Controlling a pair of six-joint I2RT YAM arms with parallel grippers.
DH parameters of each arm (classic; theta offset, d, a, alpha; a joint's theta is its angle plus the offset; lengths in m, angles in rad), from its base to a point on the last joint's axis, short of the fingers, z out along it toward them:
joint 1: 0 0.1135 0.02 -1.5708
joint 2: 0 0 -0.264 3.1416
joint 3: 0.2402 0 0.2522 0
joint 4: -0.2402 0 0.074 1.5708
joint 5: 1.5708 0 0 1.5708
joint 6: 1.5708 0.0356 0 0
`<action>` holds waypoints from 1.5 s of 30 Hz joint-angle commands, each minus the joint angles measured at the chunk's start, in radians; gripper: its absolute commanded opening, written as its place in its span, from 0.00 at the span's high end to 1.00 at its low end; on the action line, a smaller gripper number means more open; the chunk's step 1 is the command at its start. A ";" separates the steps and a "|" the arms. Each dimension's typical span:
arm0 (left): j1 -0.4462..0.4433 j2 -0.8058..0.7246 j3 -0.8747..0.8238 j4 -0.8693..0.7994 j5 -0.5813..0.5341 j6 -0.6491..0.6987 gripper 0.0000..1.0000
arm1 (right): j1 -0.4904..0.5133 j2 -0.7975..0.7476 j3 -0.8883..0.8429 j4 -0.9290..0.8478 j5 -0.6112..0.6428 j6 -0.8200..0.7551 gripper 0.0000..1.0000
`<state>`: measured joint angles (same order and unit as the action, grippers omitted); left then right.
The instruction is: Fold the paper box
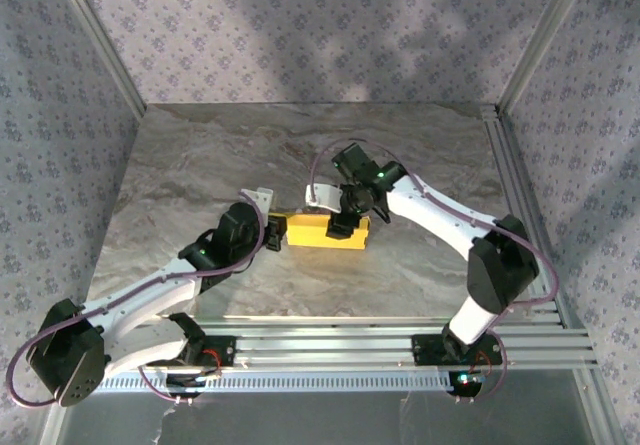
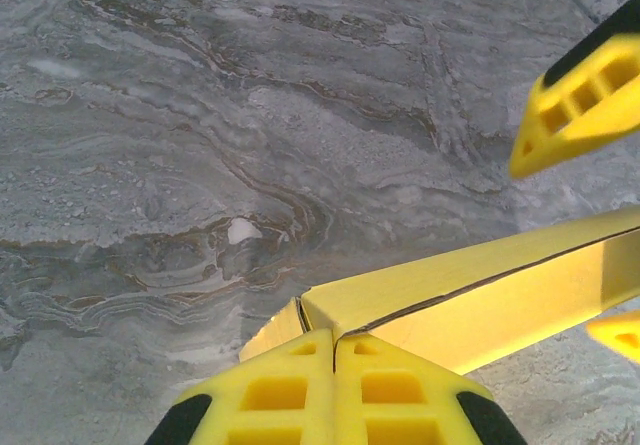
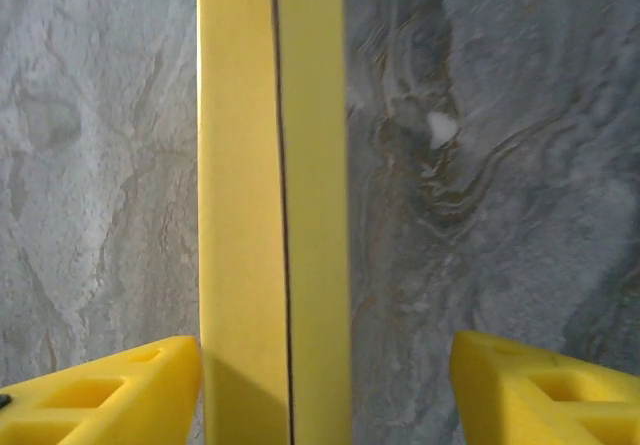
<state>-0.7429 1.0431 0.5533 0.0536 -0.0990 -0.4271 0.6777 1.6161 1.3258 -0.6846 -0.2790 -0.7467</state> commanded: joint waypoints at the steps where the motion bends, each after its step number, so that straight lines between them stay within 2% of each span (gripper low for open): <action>1: -0.009 0.023 -0.018 -0.109 -0.010 0.021 1.00 | -0.028 -0.121 -0.038 0.056 -0.051 0.101 0.30; 6: -0.014 0.026 -0.008 -0.117 -0.016 0.022 1.00 | -0.095 -0.284 -0.160 0.155 -0.077 0.256 0.35; 9: -0.018 0.028 0.000 -0.125 -0.019 0.017 1.00 | -0.134 -0.385 -0.273 0.240 -0.012 0.504 0.41; 12: -0.025 0.032 0.013 -0.140 -0.024 0.014 1.00 | -0.150 -0.466 -0.359 0.253 0.047 0.686 0.58; 14: -0.030 0.032 0.020 -0.144 -0.029 0.016 1.00 | -0.123 -0.535 -0.443 0.270 0.145 0.746 0.58; 16: -0.032 0.032 0.028 -0.150 -0.028 0.016 1.00 | -0.119 -0.566 -0.461 0.239 0.180 0.802 0.59; 20: -0.034 0.031 0.041 -0.162 -0.030 0.020 1.00 | -0.117 -0.544 -0.427 0.128 0.207 0.836 0.62; 24: -0.034 0.034 0.048 -0.173 -0.027 0.019 1.00 | -0.110 -0.502 -0.407 0.097 0.169 0.824 0.67; 29: -0.035 0.035 0.058 -0.190 -0.027 0.020 1.00 | -0.082 -0.462 -0.367 0.048 0.215 0.803 0.70; 36: -0.034 0.040 0.060 -0.187 -0.024 0.019 1.00 | -0.068 -0.412 -0.317 0.031 0.284 0.787 0.71; 45: -0.035 0.044 0.067 -0.192 -0.021 0.017 1.00 | -0.035 -0.363 -0.284 0.043 0.299 0.798 0.81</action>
<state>-0.7681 1.0641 0.6132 -0.0425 -0.1318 -0.4194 0.6304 1.2472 1.0069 -0.6258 -0.0059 0.0418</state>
